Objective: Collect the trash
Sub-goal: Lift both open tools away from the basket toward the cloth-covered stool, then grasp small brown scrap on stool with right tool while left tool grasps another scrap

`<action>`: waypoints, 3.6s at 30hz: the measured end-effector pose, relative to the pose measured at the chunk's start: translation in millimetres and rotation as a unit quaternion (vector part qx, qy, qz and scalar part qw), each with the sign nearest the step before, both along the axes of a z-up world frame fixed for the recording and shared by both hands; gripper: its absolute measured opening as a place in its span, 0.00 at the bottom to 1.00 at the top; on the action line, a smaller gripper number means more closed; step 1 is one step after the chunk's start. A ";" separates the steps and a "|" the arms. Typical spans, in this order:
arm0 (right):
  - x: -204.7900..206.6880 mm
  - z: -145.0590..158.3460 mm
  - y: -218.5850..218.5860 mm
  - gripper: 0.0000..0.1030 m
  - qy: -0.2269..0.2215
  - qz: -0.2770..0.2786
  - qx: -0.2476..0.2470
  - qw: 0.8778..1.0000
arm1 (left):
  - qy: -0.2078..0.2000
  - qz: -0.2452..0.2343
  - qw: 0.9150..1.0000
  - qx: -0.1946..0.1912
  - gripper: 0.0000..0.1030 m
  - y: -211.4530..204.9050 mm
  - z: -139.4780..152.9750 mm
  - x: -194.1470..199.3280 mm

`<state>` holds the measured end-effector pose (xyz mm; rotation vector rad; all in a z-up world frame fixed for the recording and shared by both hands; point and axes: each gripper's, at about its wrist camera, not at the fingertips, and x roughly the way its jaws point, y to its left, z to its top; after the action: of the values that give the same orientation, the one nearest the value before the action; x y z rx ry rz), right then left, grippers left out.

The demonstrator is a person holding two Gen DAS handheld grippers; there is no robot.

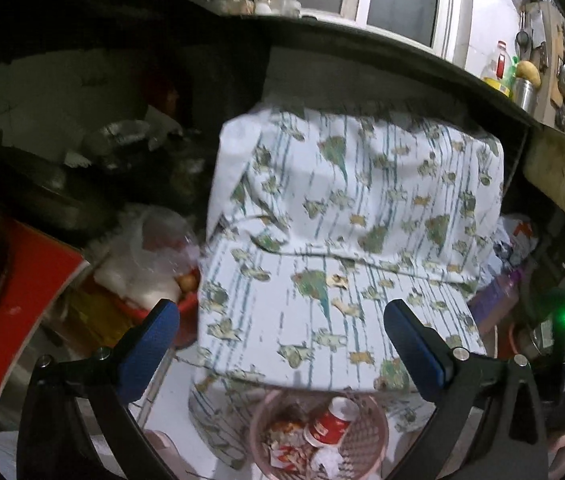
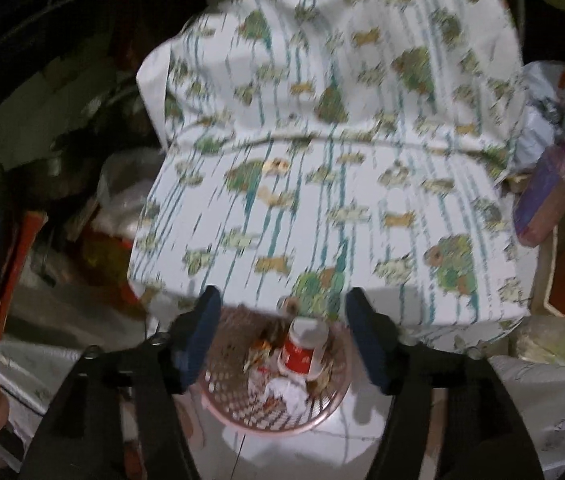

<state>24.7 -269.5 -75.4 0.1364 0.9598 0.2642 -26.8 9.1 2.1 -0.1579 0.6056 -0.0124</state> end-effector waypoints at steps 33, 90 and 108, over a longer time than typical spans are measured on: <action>-15.6 58.0 -13.2 0.90 -0.151 -0.045 -0.026 0.987 | -0.110 0.038 0.990 0.074 1.00 -10.0 77.5 -17.7; 215.2 -112.1 122.0 0.33 0.119 0.153 -0.150 0.969 | 0.161 0.010 0.985 0.065 1.00 39.5 -37.3 236.3; 224.2 -63.5 91.2 0.15 0.094 0.112 -0.098 0.984 | 0.189 -0.004 0.978 0.088 1.00 19.6 -58.5 248.8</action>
<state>248.9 -178.2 -138.9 -0.1300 1.1854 0.3656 222.0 28.7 -56.5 0.0159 0.9829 0.0645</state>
